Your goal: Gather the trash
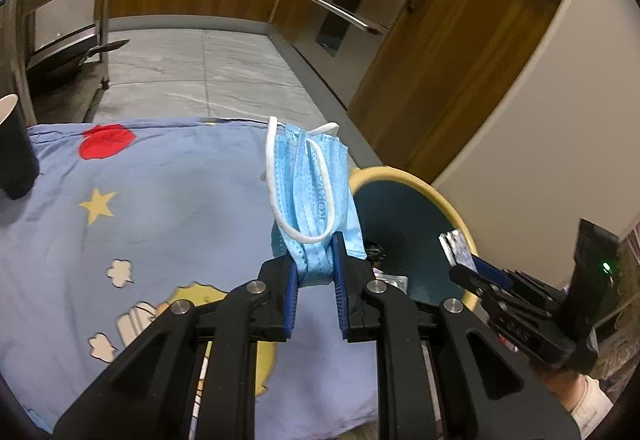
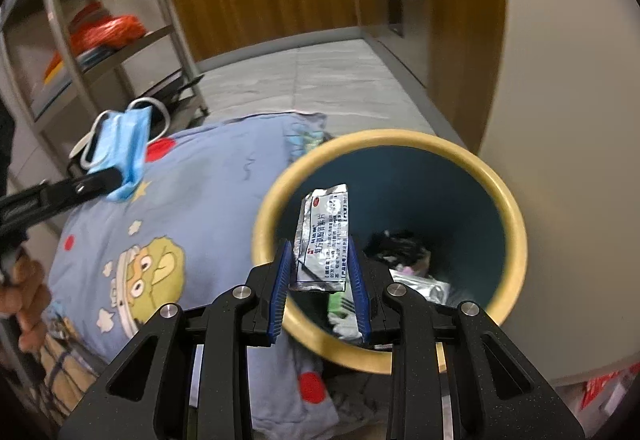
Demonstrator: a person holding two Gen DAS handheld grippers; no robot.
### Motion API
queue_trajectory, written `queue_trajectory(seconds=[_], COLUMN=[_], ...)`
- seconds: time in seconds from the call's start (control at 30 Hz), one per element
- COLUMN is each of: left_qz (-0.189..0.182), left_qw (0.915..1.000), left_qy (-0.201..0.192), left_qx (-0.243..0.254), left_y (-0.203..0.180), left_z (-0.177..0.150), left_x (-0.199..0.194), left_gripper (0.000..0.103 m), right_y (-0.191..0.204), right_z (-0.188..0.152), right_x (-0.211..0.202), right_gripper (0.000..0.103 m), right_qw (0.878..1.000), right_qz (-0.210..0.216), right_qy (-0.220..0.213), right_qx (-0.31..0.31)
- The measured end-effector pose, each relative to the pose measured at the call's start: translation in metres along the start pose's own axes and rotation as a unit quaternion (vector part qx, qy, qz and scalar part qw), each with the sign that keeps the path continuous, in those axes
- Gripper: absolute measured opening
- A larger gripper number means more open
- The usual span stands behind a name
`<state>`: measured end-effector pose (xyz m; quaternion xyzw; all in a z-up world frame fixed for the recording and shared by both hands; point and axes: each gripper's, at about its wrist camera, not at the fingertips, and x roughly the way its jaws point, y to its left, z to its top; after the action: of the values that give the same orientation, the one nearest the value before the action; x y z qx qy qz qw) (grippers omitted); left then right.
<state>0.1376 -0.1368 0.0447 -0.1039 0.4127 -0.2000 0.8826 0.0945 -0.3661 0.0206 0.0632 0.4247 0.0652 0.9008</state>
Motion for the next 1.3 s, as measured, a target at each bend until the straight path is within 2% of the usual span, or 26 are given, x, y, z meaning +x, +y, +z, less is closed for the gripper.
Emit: queue_trajectory(seconds=[0.3, 0.5, 0.7, 0.77, 0.93, 1.1, 1.3], left_qz=[-0.029, -0.037, -0.033, -0.027, -0.024, -0.015, -0.008], left_qw=[0.9986, 0.9953, 0.9915, 0.9900, 0.9912, 0.9924, 0.9947], left_qy=[0.032, 0.068, 0.102, 0.111, 0.104, 0.097, 0.085], left_qx=[0.029, 0.058, 0.074, 0.083, 0.077, 0.074, 0.059], left_y=[-0.045, -0.082, -0.101, -0.104, -0.099, -0.090, -0.075], left_z=[-0.006, -0.011, -0.014, -0.014, -0.018, -0.020, -0.021], left_x=[0.028, 0.068, 0.108, 0.119, 0.120, 0.113, 0.100], left_gripper=[0.015, 0.016, 0.018, 0.024, 0.066, 0.071, 0.084], right_y=[-0.040, -0.058, -0.072, -0.077, -0.085, -0.084, -0.077], right_z=[-0.004, -0.007, -0.010, -0.011, -0.015, -0.015, -0.017], right_x=[-0.007, -0.011, -0.011, -0.011, -0.006, 0.001, 0.014], right_gripper=[0.030, 0.030, 0.030, 0.030, 0.030, 0.030, 0.031], right_qw=[0.997, 0.994, 0.991, 0.990, 0.989, 0.989, 0.992], right_qz=[0.001, -0.008, -0.009, -0.007, -0.004, -0.004, -0.008], right_qy=[-0.029, -0.046, -0.052, -0.053, -0.047, -0.036, -0.010], right_qx=[0.074, 0.099, 0.123, 0.133, 0.143, 0.144, 0.126])
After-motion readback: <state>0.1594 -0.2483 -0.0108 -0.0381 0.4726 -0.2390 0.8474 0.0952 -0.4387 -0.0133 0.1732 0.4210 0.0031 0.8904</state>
